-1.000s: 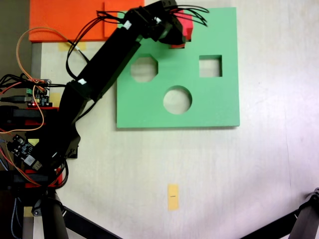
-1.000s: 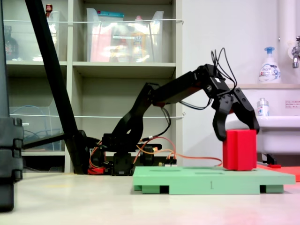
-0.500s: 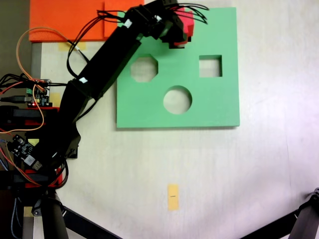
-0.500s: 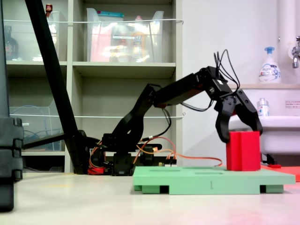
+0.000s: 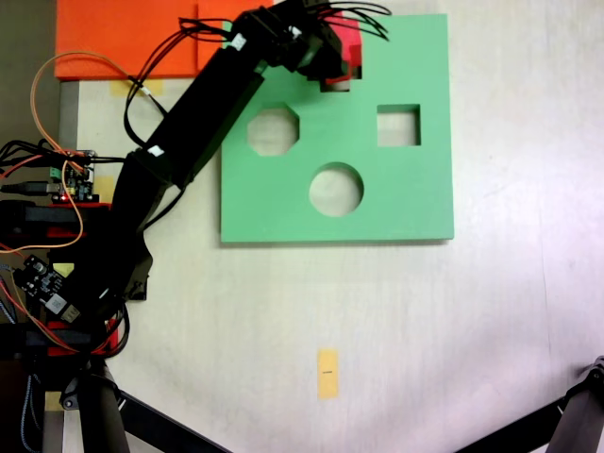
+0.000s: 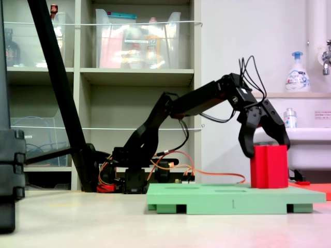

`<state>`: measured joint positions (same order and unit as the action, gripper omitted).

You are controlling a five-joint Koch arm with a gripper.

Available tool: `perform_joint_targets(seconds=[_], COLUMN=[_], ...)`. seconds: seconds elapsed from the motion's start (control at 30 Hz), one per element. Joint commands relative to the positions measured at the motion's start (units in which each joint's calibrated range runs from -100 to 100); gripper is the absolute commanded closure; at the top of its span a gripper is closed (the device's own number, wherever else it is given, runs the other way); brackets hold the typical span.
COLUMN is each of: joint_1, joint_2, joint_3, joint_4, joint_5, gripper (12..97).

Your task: Put the cross columnar block into the corresponding hole

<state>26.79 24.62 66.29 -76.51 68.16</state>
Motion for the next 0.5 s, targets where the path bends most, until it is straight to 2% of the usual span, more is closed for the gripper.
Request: perform_joint_targets(seconds=[0.0,0.47], joint_1=[0.4,-0.2], joint_2=[-6.7,-6.9], joint_3=[4.1,4.1], joint_4=[-0.4,-2.9], joint_5=[-0.1,0.0], gripper=[66.8,66.6])
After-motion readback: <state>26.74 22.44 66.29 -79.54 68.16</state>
